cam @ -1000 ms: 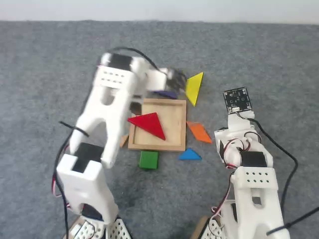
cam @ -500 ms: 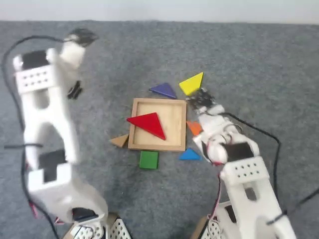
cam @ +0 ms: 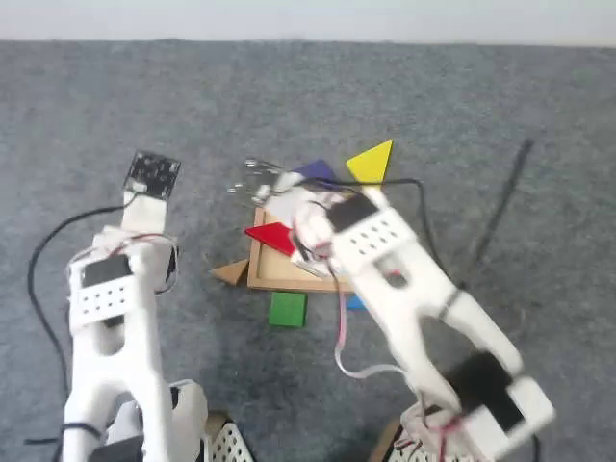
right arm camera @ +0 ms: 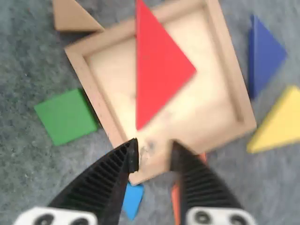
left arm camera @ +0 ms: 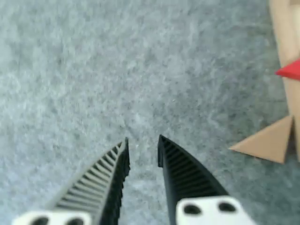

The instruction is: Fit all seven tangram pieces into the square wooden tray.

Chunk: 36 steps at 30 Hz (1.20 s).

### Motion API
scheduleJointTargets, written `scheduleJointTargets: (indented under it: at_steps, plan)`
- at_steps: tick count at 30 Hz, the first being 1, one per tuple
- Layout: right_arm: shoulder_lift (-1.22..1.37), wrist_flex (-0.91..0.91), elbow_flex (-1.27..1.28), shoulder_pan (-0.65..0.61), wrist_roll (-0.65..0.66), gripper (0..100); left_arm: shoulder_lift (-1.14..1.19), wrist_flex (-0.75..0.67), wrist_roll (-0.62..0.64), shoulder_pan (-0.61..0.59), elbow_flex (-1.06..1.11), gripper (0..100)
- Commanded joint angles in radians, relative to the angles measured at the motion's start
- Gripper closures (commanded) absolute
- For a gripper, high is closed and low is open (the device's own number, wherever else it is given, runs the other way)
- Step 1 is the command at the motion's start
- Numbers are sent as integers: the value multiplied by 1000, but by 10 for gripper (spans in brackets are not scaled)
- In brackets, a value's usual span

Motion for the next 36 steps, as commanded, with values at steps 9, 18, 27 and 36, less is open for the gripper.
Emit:
scheduleJointTargets:
  at_steps: [9,18,27,36]
  plan:
    - [423,-5,-436,-88,92,742,-55,-207,98,-81,101,961]
    - [641,22,-669,-93,32,742,-55,-215,322,-221,58,961]
    - [748,38,-786,-90,31,870,-55,-232,354,-247,58,960]
    - [756,39,-850,-16,-55,961,-55,-232,354,-245,61,960]
